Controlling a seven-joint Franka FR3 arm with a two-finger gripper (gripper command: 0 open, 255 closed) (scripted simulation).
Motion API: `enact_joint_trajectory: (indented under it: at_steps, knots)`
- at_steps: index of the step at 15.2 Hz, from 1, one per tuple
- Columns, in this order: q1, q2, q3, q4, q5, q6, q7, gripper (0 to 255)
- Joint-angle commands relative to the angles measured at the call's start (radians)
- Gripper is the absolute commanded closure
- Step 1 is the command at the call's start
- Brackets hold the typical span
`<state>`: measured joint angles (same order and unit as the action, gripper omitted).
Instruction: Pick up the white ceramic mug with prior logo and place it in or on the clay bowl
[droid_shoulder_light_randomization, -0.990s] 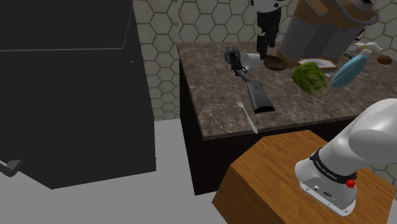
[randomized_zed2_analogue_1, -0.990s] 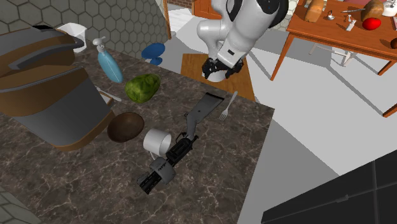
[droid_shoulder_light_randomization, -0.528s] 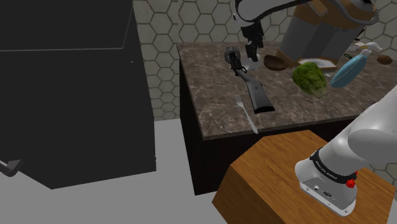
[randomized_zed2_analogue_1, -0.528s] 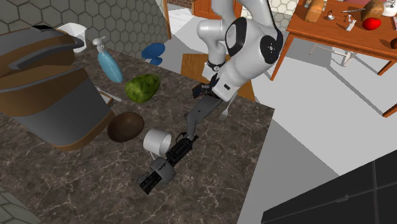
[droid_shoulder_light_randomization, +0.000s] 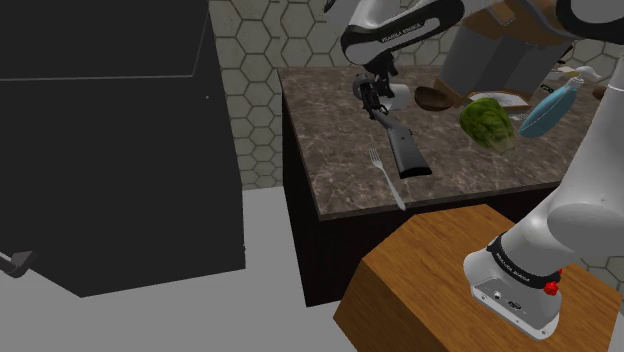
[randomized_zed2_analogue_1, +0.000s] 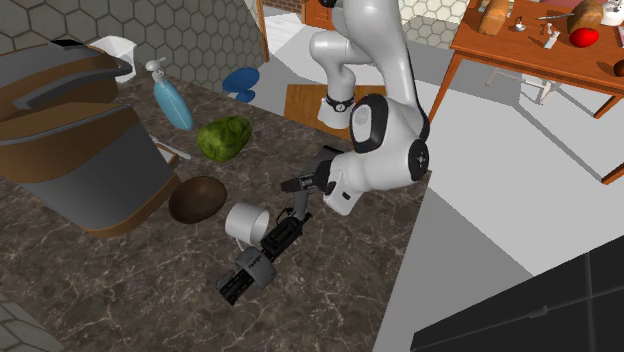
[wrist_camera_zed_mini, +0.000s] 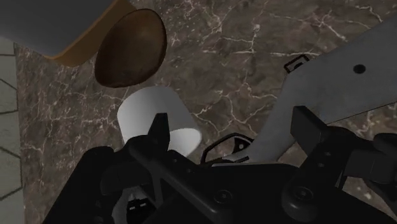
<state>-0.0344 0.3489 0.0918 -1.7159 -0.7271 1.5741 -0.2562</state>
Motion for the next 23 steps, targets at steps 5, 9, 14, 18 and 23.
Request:
enact_joint_trajectory:
  at_steps: [5,9,14,18,23]
  knots:
    - [0.031,0.256,-0.048,0.222,-0.181,-0.036,-0.076,0]
    - [0.051,0.436,-0.092,0.395,-0.288,-0.051,-0.148,0]
    - [0.05,0.571,-0.132,0.525,-0.361,-0.038,-0.206,0]
    - [0.016,0.56,-0.124,0.488,-0.382,-0.007,-0.192,0]
    - [-0.01,0.557,-0.101,0.476,-0.404,-0.003,-0.184,0]
